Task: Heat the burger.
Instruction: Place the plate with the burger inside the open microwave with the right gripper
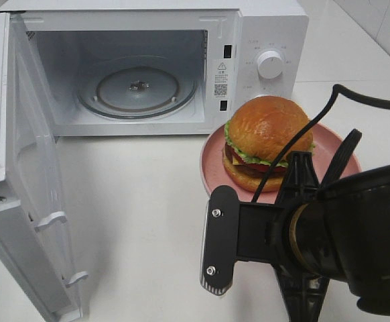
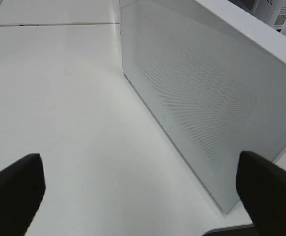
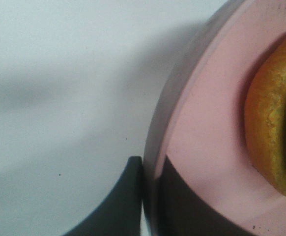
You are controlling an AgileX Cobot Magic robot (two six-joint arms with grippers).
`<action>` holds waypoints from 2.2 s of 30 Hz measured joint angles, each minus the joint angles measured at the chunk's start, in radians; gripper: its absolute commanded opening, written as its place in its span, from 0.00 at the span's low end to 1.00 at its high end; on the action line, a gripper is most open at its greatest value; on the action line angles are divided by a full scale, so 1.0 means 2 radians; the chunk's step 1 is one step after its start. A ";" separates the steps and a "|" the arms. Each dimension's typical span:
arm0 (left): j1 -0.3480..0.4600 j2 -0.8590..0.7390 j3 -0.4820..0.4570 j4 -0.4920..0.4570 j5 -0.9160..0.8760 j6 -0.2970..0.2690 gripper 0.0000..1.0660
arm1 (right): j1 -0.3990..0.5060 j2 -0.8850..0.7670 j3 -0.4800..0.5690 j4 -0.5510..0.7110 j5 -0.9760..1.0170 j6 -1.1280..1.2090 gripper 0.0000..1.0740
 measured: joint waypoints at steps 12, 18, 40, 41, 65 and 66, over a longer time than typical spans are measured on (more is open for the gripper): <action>0.000 0.000 0.000 0.000 0.000 0.000 0.92 | 0.000 0.000 0.000 -0.009 -0.068 -0.138 0.00; 0.000 0.000 0.000 0.000 0.000 0.000 0.92 | -0.011 0.000 0.000 0.011 -0.097 -0.232 0.00; 0.000 0.000 0.000 0.000 0.000 0.000 0.92 | -0.138 0.000 -0.036 0.262 -0.120 -0.655 0.00; 0.000 0.000 0.000 0.000 0.000 0.000 0.92 | -0.148 0.000 -0.042 0.289 -0.120 -0.689 0.00; 0.000 0.000 0.000 0.000 0.000 0.000 0.92 | -0.193 0.000 -0.054 0.380 -0.155 -0.832 0.00; 0.000 0.000 0.000 0.000 0.000 0.000 0.92 | -0.193 0.000 -0.054 0.380 -0.156 -0.832 0.00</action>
